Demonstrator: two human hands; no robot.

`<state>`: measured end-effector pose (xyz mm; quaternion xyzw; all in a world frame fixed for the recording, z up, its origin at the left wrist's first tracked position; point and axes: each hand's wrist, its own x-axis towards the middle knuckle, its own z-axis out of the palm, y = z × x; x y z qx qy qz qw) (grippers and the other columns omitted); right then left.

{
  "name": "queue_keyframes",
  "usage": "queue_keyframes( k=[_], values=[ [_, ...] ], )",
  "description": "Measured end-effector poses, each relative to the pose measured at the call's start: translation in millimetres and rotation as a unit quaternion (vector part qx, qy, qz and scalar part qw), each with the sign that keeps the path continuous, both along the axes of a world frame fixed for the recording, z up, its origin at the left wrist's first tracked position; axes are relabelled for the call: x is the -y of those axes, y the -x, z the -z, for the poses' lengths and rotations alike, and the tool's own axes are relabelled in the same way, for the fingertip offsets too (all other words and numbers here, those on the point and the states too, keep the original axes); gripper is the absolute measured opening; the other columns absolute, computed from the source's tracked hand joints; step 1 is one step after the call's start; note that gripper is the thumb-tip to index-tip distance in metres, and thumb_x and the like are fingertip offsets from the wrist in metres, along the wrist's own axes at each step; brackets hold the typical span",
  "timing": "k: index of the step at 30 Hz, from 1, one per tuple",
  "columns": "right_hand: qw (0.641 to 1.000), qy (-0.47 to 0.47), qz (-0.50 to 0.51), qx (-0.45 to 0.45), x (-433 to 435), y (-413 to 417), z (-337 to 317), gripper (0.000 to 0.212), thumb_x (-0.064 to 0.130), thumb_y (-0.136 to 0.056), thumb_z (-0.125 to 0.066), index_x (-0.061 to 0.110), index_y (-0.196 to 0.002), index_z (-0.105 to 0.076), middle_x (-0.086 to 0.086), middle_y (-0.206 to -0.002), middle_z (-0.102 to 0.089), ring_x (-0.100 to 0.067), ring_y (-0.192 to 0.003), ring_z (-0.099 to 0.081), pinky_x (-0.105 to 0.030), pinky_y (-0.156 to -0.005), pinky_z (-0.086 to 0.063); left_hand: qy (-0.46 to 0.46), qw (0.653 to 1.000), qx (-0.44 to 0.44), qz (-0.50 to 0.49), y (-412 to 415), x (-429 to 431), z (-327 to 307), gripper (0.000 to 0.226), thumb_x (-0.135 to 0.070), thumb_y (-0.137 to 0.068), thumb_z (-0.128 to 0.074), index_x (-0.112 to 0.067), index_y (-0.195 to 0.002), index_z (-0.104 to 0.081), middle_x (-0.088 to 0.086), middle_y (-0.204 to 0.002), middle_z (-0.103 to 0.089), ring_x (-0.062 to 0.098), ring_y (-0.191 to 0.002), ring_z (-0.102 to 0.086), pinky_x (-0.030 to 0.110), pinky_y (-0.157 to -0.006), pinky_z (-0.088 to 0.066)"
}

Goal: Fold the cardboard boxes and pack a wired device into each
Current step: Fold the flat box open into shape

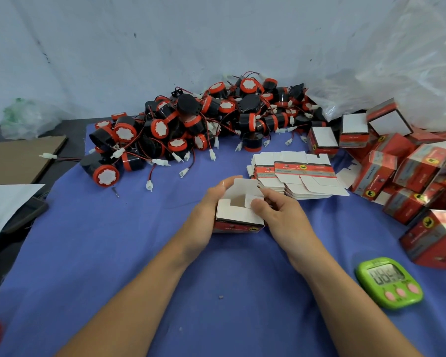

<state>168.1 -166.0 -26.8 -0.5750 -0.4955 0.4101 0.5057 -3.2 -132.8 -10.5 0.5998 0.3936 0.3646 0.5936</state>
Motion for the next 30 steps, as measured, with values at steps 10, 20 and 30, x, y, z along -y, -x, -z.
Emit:
queue_keyframes(
  k=[10,20,30],
  values=[
    [0.999,0.001,0.036,0.007,-5.6,0.5,7.5,0.016,0.023,-0.097,-0.065,0.028,-0.107,-0.077,0.011,-0.095,-0.077,-0.011,-0.092,-0.070,-0.035,-0.083,-0.057,0.018,1.000,-0.008,0.020,10.3,-13.3,3.3,0.032,-0.010,-0.106,-0.052,-0.027,-0.121,-0.074,0.000,-0.117,-0.078,0.015,-0.104,-0.073,0.026,-0.082,-0.060],
    [0.992,-0.034,-0.022,-0.116,0.2,4.4,-3.1,0.029,-0.002,-0.094,-0.064,0.017,-0.103,-0.083,-0.003,-0.100,-0.080,-0.019,-0.094,-0.071,-0.037,-0.087,-0.059,-0.001,0.997,0.027,-0.067,3.7,-7.4,-0.7,0.051,0.013,-0.091,-0.061,-0.031,-0.083,-0.086,-0.007,-0.103,-0.080,0.009,-0.090,-0.075,0.021,-0.067,-0.058],
    [0.993,-0.021,-0.082,-0.083,-3.9,-9.6,-0.9,0.023,0.021,-0.090,-0.064,0.029,-0.097,-0.084,0.012,-0.076,-0.070,0.000,-0.063,-0.051,-0.015,-0.062,-0.043,0.006,1.000,0.021,0.010,12.2,-7.2,-0.9,0.028,-0.013,-0.089,-0.057,-0.011,-0.100,-0.083,-0.002,-0.116,-0.077,0.014,-0.101,-0.074,0.025,-0.072,-0.059]
  ],
)
